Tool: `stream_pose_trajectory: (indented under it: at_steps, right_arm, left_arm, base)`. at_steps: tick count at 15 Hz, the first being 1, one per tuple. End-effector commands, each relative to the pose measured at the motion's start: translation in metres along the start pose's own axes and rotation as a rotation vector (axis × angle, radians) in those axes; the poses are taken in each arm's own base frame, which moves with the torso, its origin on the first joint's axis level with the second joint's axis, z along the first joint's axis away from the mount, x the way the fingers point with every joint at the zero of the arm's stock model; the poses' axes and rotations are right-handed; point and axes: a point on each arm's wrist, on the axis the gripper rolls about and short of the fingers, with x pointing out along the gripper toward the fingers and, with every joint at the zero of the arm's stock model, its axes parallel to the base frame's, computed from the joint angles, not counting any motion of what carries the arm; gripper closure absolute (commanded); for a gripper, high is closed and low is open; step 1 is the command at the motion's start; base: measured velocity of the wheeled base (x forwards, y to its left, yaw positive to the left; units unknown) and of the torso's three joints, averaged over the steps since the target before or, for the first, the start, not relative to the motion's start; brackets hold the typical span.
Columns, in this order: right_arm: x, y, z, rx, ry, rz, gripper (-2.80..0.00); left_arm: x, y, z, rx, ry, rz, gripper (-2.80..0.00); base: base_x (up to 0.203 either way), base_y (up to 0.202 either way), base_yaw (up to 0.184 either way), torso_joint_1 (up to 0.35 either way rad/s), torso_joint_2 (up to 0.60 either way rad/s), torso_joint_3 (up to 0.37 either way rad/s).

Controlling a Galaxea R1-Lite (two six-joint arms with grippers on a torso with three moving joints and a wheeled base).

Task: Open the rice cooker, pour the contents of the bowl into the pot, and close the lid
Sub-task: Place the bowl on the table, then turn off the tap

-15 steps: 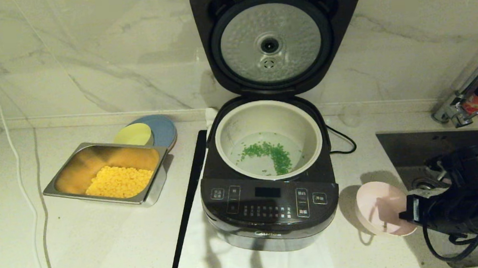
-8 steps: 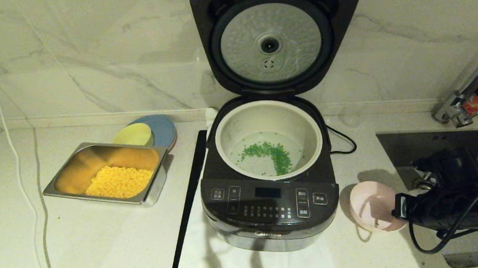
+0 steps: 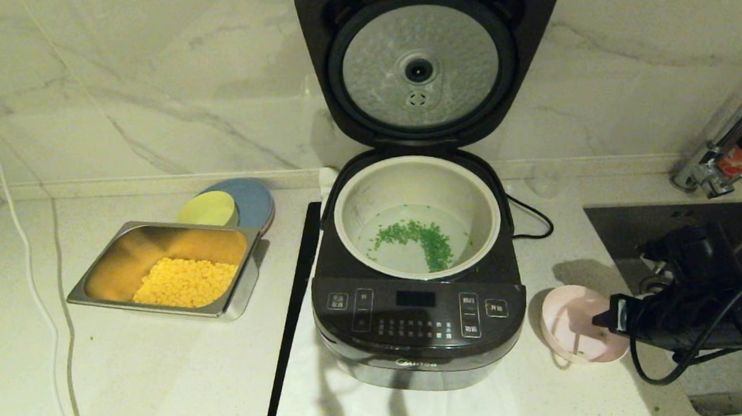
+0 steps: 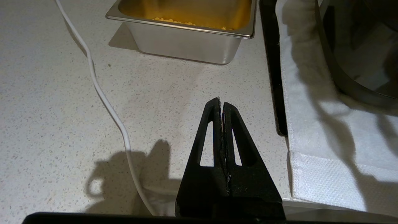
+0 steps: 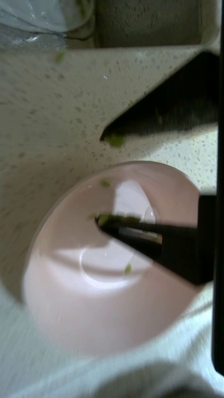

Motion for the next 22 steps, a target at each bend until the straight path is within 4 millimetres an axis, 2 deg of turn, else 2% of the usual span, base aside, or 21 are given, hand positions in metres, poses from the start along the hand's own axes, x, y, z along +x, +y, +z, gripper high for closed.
stream_pose_trajectory:
  at_steps: [1, 6, 7, 8, 10, 15, 18, 22]
  right_arm:
    - [-0.023, 0.004, 0.009, 0.004, -0.069, 0.036, -2.8]
    - [-0.097, 0.008, 0.022, 0.01, -0.182, 0.084, -2.8]
    - [-0.112, 0.007, 0.024, 0.012, -0.201, 0.084, -2.58]
    - [-0.125, 0.006, 0.027, 0.018, -0.204, 0.07, 0.0]
    - [-0.133, -0.001, 0.029, 0.018, -0.24, -0.045, 0.0]
    - [-0.125, -0.028, 0.04, 0.006, -0.3, -0.34, 0.0]
    - [-0.109, -0.05, 0.052, 0.046, -0.316, -0.456, 0.0]
    - [-0.074, -0.078, 0.07, 0.078, -0.348, -0.591, 0.0]
  left_arm:
    - [0.001, 0.0, -0.002, 0.0, 0.008, 0.0, 0.0]
    - [0.001, 0.0, -0.002, 0.0, 0.008, 0.0, 0.0]
    - [0.001, 0.0, -0.002, 0.0, 0.008, 0.0, 0.0]
    - [0.001, 0.0, -0.002, 0.0, 0.008, 0.0, 0.0]
    - [0.001, 0.0, -0.002, 0.0, 0.008, 0.0, 0.0]
    - [0.001, 0.0, -0.002, 0.0, 0.008, 0.0, 0.0]
    - [0.001, 0.0, -0.002, 0.0, 0.008, 0.0, 0.0]
    - [0.001, 0.0, -0.002, 0.0, 0.008, 0.0, 0.0]
  base:
    - [0.0, 0.0, 0.0, 0.0, 0.0, 0.0]
    - [0.0, 0.0, 0.0, 0.0, 0.0, 0.0]
    - [0.0, 0.0, 0.0, 0.0, 0.0, 0.0]
    - [0.0, 0.0, 0.0, 0.0, 0.0, 0.0]
    - [0.0, 0.0, 0.0, 0.0, 0.0, 0.0]
    - [0.0, 0.0, 0.0, 0.0, 0.0, 0.0]
    - [0.0, 0.0, 0.0, 0.0, 0.0, 0.0]
    - [0.0, 0.0, 0.0, 0.0, 0.0, 0.0]
